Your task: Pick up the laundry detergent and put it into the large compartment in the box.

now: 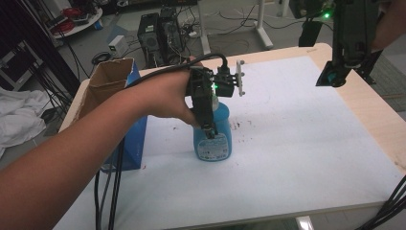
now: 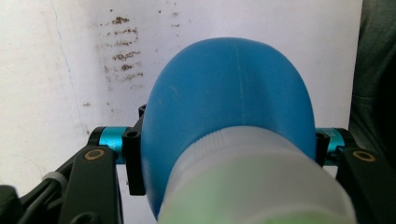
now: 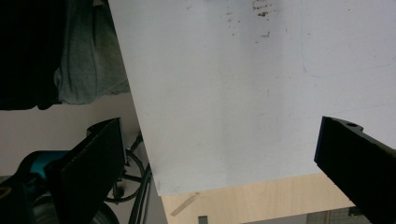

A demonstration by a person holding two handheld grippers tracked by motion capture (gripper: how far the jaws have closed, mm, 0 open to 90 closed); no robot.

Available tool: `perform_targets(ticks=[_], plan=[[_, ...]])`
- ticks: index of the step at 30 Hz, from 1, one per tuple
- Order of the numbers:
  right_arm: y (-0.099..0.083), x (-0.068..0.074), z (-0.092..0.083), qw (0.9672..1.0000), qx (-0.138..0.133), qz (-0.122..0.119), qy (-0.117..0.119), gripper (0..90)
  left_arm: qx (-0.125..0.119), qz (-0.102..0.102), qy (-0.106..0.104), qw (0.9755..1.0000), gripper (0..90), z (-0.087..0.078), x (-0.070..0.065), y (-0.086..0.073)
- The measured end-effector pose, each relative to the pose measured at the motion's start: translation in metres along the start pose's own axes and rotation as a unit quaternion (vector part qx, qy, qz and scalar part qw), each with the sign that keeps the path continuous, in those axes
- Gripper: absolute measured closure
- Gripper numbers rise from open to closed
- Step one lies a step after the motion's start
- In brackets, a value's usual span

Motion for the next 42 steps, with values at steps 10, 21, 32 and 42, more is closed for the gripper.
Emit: perform_targets(ticks=[10,21,32,42], plan=[[0.001,-0.001,0.001,1.0000,0.004,-0.002,0.002,1.2,0.005,0.005,0.003,1.0000,38.7,-0.003,-0.002,-0.003],[0.005,0.001,0.002,1.0000,0.005,-0.004,0.003,1.2,0.020,-0.017,0.000,0.9997,38.7,-0.039,-0.016,-0.018],[0.015,0.001,0.002,0.9999,0.004,-0.016,0.001,1.2,0.010,-0.069,0.012,0.9975,38.7,-0.092,-0.017,-0.044],[0.023,0.001,0.003,0.9997,0.005,-0.023,0.001,1.2,0.006,-0.126,0.023,0.9917,38.6,-0.135,-0.014,-0.064]])
Point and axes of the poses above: each handheld gripper's, and its own axes: z roughly forward along the jaws, y roughly out of its top, x roughly to its left, the point moved 5 cm from there along z, roughly forward along the jaws, and after that the axes turned 2 degrees about -y, right-handed, at the moved point
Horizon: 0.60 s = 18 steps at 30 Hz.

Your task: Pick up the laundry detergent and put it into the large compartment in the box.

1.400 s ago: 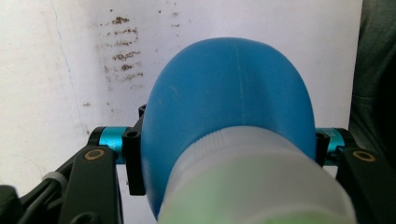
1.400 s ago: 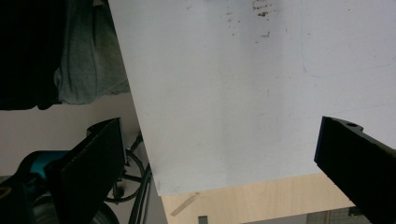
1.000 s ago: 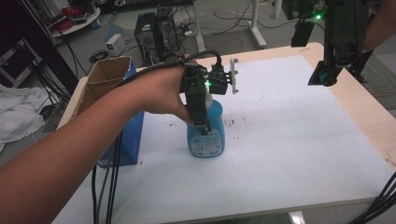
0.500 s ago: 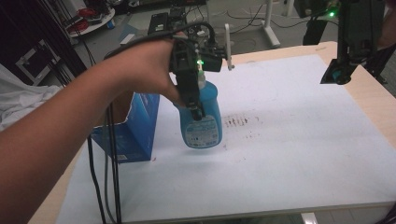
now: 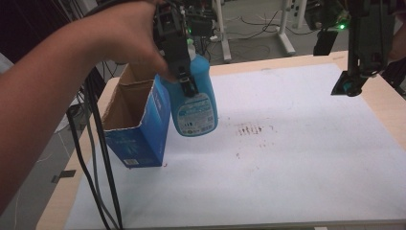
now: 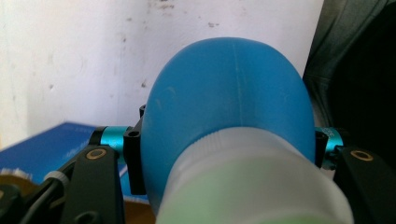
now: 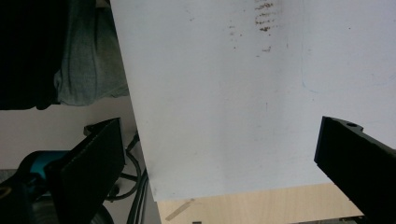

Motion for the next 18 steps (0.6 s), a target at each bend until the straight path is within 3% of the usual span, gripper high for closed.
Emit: perform_targets(ticks=[4,9,13,18], plan=[[0.003,0.000,0.001,1.0000,0.003,-0.001,0.002,1.2,-0.014,-0.043,-0.002,0.9990,38.7,-0.014,0.006,-0.010],[0.006,-0.001,0.002,1.0000,0.003,-0.005,0.002,1.2,-0.035,-0.103,-0.001,0.9941,38.6,-0.031,0.015,-0.026],[0.007,-0.001,0.002,1.0000,0.005,-0.003,0.001,1.2,-0.038,-0.125,0.000,0.9914,38.6,-0.041,0.020,-0.036],[0.012,-0.002,0.002,0.9999,0.007,-0.011,0.001,1.2,-0.040,-0.165,0.009,0.9854,38.6,-0.061,0.031,-0.058]])
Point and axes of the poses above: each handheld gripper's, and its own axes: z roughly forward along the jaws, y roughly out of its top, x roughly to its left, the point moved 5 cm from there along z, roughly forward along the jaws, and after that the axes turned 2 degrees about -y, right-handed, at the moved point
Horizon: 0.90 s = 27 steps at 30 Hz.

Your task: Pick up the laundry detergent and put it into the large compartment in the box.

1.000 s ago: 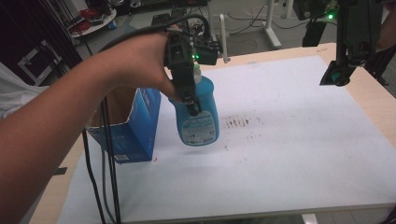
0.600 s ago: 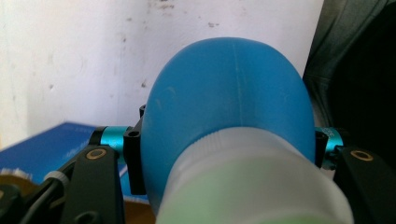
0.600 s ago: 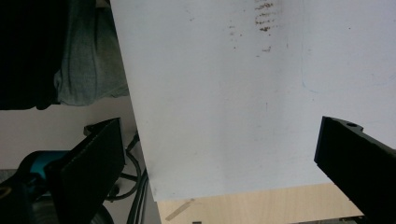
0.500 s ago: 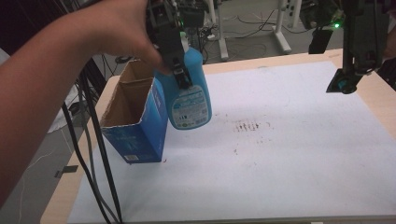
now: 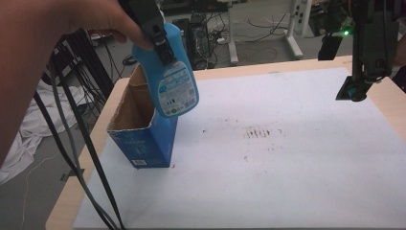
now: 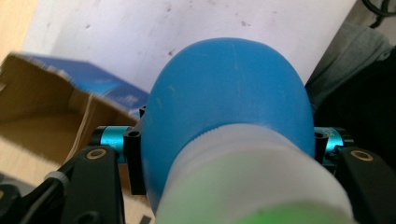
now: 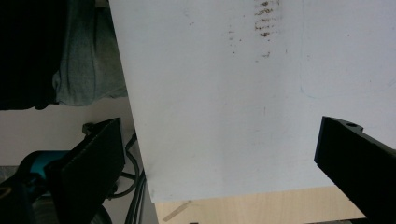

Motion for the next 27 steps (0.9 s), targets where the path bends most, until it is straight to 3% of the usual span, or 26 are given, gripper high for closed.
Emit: perform_targets(ticks=[7,11,17,20,27], plan=[[0.005,-0.002,0.002,1.0000,0.001,-0.001,0.002,1.2,-0.004,-0.062,0.016,0.9980,38.6,-0.014,0.025,-0.022],[0.008,-0.003,0.004,1.0000,0.003,-0.001,0.004,1.2,-0.001,-0.103,0.021,0.9945,38.6,-0.016,0.042,-0.036],[0.011,-0.007,0.005,1.0000,0.003,-0.004,0.005,1.2,0.003,-0.141,0.026,0.9896,38.6,-0.013,0.057,-0.048],[0.011,-0.008,0.006,1.0000,0.002,-0.005,0.004,1.2,0.006,-0.150,0.029,0.9883,38.6,-0.009,0.061,-0.051],[0.012,-0.009,0.006,1.0000,0.003,-0.004,0.005,1.2,0.012,-0.143,0.022,0.9894,38.6,0.005,0.068,-0.056]])
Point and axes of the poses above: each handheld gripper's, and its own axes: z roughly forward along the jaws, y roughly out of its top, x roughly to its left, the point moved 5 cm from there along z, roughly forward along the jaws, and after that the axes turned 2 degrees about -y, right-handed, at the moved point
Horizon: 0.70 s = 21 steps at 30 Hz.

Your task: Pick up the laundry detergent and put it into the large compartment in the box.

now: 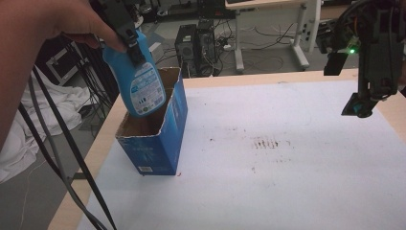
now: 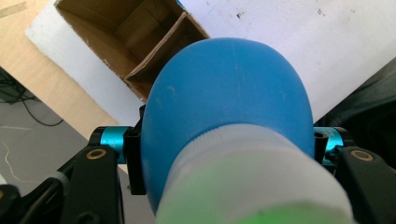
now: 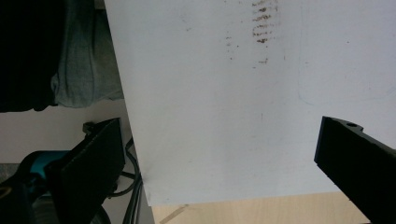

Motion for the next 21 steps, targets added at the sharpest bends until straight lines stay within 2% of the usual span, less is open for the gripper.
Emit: perform_targets(ticks=[6,9,16,21], plan=[[0.000,0.001,0.000,1.0000,0.000,0.004,0.001,1.2,0.005,0.001,0.001,1.0000,38.6,0.016,0.004,0.000],[0.000,0.001,0.000,1.0000,0.001,0.006,0.002,1.2,0.009,0.018,0.004,0.9998,38.6,0.026,0.006,-0.001],[0.000,0.002,-0.002,1.0000,0.003,0.007,-0.001,1.2,0.014,0.024,-0.008,0.9996,38.5,0.051,0.009,-0.004],[0.000,0.002,-0.002,1.0000,0.002,0.007,-0.003,1.2,0.027,0.056,-0.005,0.9981,38.6,0.070,0.008,-0.005]])
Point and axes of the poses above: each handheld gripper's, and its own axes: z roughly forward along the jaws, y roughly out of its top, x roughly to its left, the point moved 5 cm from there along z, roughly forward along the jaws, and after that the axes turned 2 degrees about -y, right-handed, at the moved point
